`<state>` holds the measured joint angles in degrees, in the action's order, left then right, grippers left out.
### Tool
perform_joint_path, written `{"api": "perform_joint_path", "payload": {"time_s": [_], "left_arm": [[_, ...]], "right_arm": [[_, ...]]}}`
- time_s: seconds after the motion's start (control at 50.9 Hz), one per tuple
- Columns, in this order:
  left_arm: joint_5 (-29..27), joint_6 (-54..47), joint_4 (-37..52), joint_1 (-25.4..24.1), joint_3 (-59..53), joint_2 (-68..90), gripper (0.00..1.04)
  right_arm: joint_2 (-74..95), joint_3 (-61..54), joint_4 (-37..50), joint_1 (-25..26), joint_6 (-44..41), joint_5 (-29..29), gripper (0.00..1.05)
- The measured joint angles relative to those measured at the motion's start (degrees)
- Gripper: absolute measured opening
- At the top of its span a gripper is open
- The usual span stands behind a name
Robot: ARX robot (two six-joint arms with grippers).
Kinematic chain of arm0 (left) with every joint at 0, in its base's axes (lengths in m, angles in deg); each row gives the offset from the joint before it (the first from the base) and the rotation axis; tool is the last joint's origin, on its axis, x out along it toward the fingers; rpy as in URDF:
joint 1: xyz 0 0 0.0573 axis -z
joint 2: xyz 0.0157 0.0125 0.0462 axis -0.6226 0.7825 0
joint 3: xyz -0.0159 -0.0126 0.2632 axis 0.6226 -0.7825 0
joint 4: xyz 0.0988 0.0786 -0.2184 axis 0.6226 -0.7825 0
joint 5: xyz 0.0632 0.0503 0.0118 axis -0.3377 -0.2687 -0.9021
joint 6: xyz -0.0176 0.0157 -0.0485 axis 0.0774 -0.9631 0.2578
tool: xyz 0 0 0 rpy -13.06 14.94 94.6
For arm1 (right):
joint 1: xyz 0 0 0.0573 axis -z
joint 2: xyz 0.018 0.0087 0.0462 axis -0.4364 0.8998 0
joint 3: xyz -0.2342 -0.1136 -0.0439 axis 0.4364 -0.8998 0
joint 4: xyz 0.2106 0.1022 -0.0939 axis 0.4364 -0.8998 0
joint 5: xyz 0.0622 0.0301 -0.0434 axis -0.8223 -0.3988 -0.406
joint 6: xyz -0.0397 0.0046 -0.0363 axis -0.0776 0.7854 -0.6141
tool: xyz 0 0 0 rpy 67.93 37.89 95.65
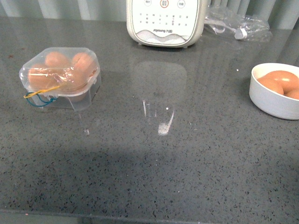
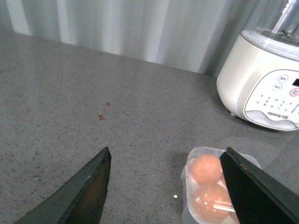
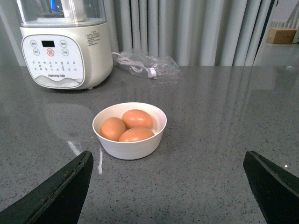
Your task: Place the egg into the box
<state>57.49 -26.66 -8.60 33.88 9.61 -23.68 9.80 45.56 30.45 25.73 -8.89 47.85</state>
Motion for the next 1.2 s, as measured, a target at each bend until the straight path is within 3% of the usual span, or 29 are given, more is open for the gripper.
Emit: {"api": "perform_joint_path", "payload": {"time_s": [0.197, 0.354, 1.199], "left_arm": [[-3.98, -6.08, 1.31, 4.37, -8.46, -7.5, 0.28], [-4.17, -6.43, 0.59, 4.52, -11.74, -11.87, 0.03], [-4.24, -6.97, -12.96, 4.52, -19.89, -35.06, 0.04]], "right_arm": [[0.0, 0.0, 0.0, 0.0, 0.0, 0.0, 0.97], [0.0, 0.0, 0.0, 0.0, 0.0, 0.0, 0.97], [0.0, 0.0, 0.0, 0.0, 0.0, 0.0, 0.97]]}}
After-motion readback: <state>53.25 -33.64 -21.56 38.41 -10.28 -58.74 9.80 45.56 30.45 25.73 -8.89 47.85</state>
